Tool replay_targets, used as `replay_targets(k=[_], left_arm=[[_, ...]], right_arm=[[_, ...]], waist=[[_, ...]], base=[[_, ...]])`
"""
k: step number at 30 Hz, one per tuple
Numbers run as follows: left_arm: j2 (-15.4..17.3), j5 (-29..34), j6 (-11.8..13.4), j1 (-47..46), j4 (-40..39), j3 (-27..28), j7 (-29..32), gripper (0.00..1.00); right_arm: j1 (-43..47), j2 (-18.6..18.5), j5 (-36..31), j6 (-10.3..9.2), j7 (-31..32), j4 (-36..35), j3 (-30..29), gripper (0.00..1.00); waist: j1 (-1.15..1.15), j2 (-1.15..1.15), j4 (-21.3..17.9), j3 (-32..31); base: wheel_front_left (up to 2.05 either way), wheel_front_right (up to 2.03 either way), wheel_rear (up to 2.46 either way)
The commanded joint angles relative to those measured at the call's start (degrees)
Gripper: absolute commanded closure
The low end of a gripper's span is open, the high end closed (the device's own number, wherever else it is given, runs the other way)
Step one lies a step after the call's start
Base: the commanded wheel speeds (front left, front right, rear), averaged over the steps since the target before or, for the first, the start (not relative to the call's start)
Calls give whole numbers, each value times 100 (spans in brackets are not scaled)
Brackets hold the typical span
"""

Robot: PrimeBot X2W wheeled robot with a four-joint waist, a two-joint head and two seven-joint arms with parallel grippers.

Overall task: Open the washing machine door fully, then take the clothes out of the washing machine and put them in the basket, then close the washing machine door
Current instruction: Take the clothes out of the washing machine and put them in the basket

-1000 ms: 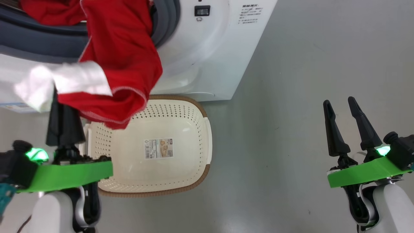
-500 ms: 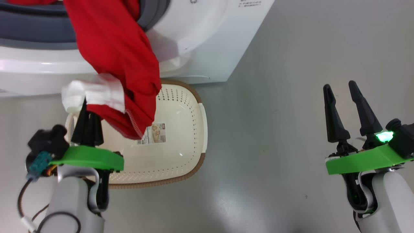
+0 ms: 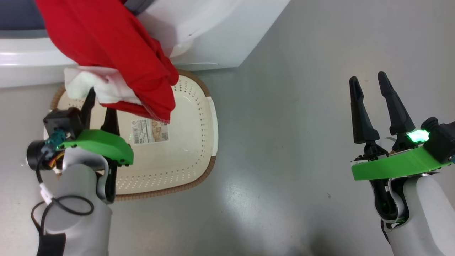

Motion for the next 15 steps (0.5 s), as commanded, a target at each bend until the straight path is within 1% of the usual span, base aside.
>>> replay_targets(k=[1, 5, 10, 15], left_arm=[[156, 52, -24, 2, -17, 143, -28, 32], [170, 150, -67, -231, 301, 165, -28, 0], [168, 212, -91, -395, 441, 220, -28, 0], [160, 234, -128, -352, 463, 229, -28, 0]], right_arm=[[30, 10, 85, 37, -36, -137, 119, 0], [1, 33, 86, 37, -36, -135, 143, 0], [-16, 41, 84, 37, -36, -135, 145, 0], [4, 22, 69, 37, -36, -113, 127, 0]], waist=[[0, 0, -71, 90], [0, 0, -108, 156], [0, 0, -122, 186], [0, 0, -88, 122]], base=[[0, 0, 0], [0, 0, 0], [0, 0, 0], [0, 0, 0]])
